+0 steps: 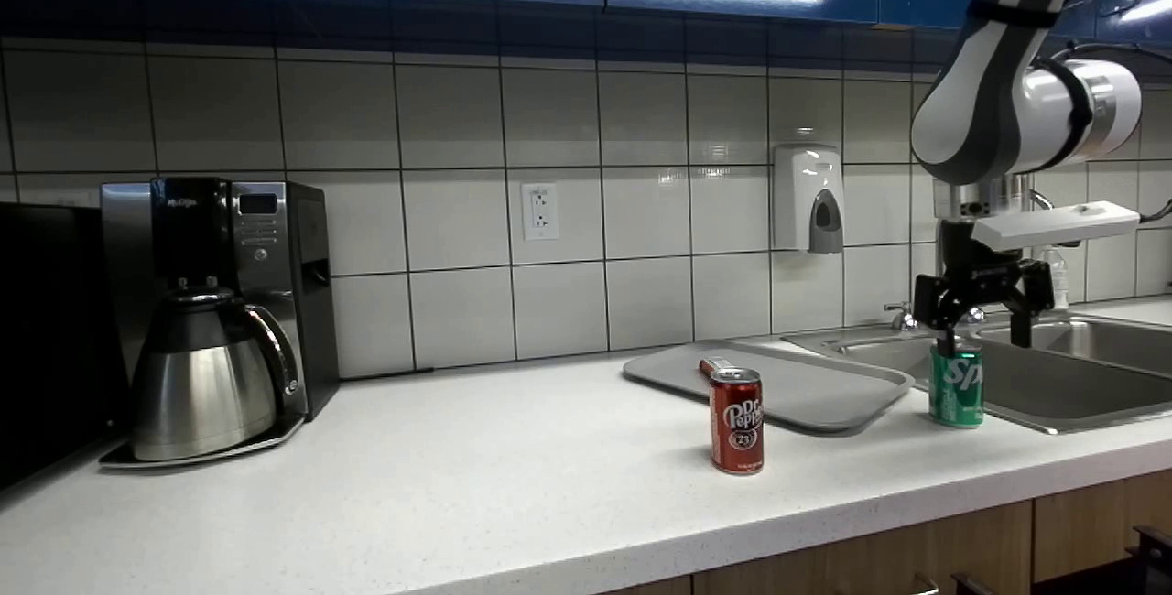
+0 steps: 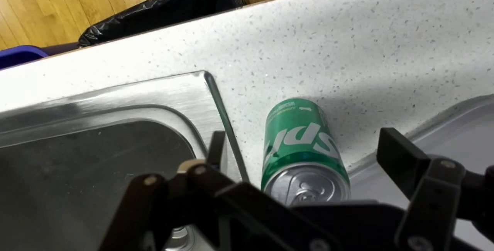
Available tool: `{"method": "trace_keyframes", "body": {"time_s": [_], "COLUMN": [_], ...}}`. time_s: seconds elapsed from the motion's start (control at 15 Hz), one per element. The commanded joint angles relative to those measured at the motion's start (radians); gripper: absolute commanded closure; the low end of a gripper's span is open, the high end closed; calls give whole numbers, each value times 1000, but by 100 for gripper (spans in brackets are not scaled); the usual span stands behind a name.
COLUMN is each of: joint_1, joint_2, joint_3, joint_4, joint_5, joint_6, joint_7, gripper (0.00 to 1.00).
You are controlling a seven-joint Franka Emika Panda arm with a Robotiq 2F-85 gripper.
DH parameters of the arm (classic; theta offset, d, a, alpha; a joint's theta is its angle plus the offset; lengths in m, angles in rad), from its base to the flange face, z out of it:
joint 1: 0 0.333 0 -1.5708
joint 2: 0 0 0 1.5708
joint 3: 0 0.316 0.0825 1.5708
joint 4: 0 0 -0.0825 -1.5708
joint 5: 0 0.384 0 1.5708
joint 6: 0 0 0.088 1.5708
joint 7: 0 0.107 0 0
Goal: Put the red and green can on the grey tray
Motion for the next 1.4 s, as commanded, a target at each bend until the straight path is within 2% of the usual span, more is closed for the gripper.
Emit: {"method": "trace_keyframes", "body": {"time_s": [0.0, 0.67, 1.33], "joint_1": [2, 21, 31], "joint_2": [65, 166, 213], "joint_3": [-2, -7, -10], "joint_4": [46, 114, 150], "joint_5": [10, 55, 89], "joint_6": [15, 25, 29], "joint_7": [18, 2, 0], "gripper": [0, 0, 0]}}
